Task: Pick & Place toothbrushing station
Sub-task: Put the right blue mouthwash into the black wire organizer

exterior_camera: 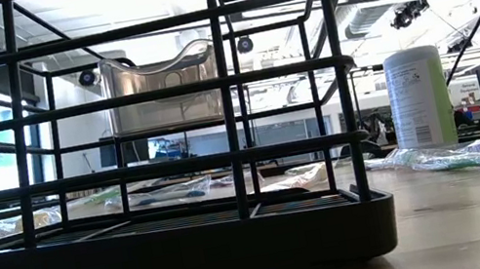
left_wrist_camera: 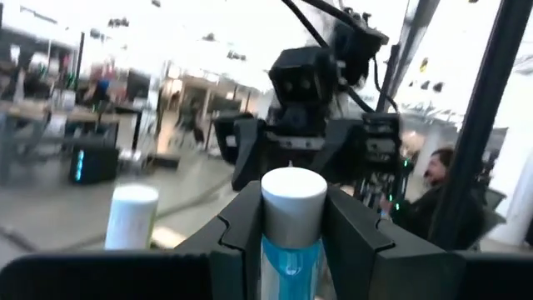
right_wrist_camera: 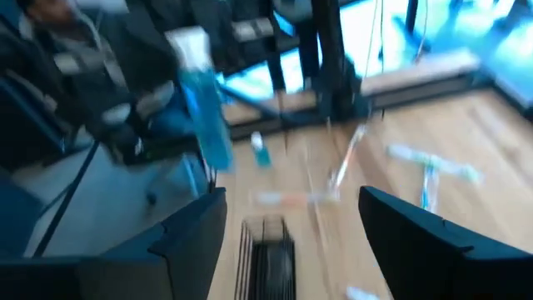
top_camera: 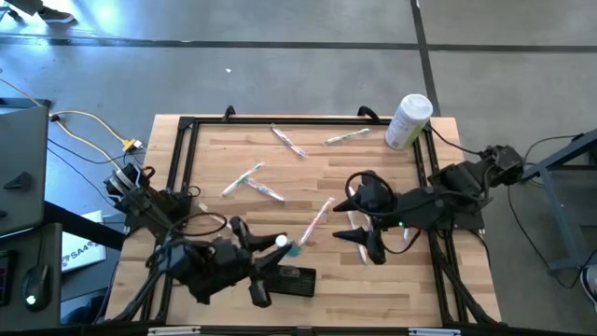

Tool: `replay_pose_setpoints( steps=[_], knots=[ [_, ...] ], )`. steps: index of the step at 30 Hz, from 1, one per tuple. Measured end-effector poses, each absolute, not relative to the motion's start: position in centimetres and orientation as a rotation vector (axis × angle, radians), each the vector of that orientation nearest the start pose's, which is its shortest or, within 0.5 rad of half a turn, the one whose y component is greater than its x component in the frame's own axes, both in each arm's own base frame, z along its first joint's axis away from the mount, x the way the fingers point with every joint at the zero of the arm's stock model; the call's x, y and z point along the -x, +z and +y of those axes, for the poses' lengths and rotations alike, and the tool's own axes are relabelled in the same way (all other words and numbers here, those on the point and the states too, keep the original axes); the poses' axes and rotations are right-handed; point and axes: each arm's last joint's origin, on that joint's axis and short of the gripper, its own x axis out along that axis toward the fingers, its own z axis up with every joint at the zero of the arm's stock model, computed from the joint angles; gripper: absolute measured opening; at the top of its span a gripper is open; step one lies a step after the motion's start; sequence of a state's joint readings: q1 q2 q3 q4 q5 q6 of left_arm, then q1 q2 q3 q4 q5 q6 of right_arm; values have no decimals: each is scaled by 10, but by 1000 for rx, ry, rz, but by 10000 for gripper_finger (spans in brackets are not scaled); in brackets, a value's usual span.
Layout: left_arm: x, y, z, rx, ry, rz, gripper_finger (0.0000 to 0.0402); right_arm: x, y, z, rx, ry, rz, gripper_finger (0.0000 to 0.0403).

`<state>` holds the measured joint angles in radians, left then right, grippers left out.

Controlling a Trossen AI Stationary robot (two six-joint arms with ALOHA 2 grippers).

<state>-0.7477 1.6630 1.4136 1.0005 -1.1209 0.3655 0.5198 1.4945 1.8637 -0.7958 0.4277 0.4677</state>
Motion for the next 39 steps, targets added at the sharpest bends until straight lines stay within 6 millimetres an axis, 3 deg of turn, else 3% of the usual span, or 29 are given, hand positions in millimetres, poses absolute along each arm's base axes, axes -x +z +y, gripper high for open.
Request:
replay_pose_setpoints(
  steps=[8, 15, 24, 39],
  knots=[
    [-296, 425, -200, 221, 339, -510, 91, -274, 476, 145, -203, -18, 270, 266],
    [-293, 437, -200, 174, 300, -562, 91, -278, 474, 148, -187, -5, 272, 266],
    [-294, 446, -196, 135, 300, -584, 91, -290, 469, 164, -147, 170, 258, 266],
    [-295, 446, -197, 129, 279, -593, 91, -295, 475, 156, -130, 137, 195, 264]
  ],
)
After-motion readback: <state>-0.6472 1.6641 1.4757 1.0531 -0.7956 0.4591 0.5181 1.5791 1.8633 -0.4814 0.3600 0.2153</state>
